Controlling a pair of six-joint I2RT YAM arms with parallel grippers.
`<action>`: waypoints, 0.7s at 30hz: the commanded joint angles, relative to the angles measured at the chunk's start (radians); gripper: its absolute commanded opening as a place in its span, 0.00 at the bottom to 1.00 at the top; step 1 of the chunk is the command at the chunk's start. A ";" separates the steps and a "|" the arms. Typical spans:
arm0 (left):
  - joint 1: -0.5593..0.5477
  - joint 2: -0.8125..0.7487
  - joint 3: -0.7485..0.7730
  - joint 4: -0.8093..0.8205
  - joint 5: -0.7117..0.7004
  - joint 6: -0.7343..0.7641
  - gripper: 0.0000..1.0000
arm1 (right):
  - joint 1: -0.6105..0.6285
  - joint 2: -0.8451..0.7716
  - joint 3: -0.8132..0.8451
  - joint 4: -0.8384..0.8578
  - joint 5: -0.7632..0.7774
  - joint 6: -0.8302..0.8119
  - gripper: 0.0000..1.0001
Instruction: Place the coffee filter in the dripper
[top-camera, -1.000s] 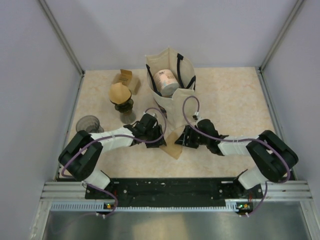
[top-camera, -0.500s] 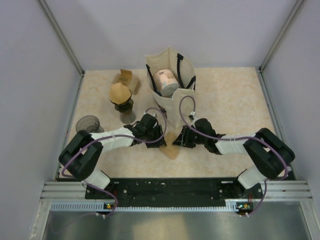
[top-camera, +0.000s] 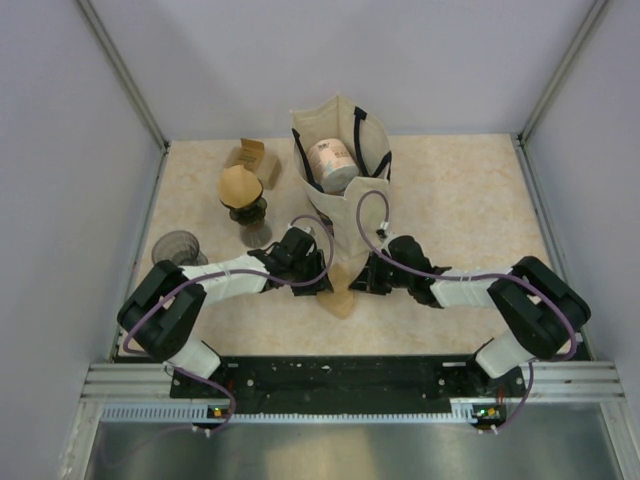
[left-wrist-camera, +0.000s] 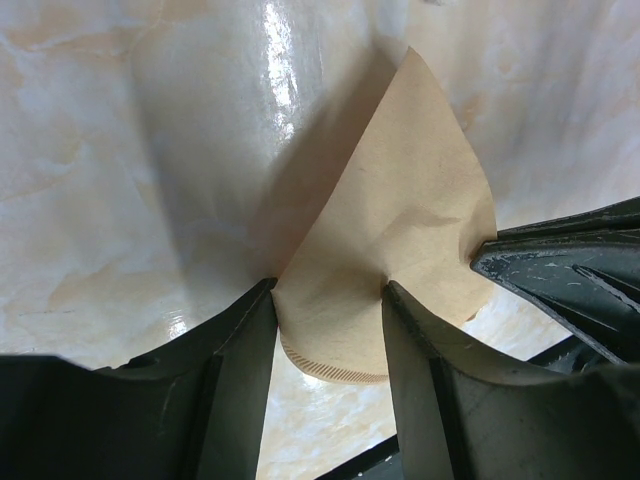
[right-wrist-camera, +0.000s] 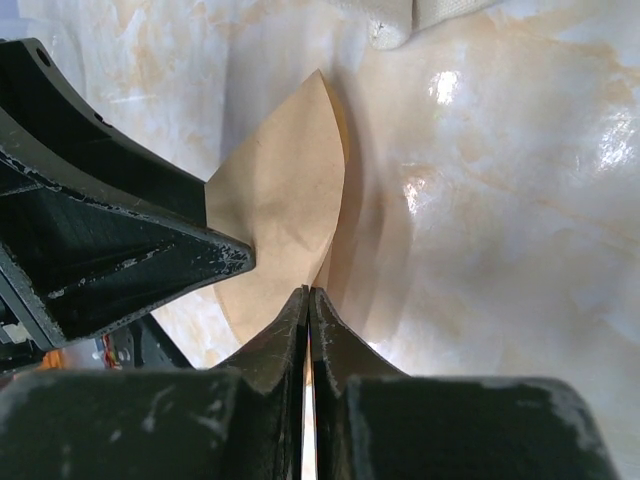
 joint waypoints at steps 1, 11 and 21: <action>-0.015 0.023 0.003 -0.013 -0.009 0.006 0.52 | 0.016 -0.026 0.041 0.016 -0.002 -0.036 0.00; -0.016 -0.166 0.019 -0.124 -0.052 0.024 0.74 | 0.027 -0.243 0.116 -0.274 0.034 -0.451 0.00; -0.008 -0.570 0.091 -0.288 -0.072 0.092 0.97 | 0.101 -0.573 0.076 -0.459 -0.218 -1.327 0.00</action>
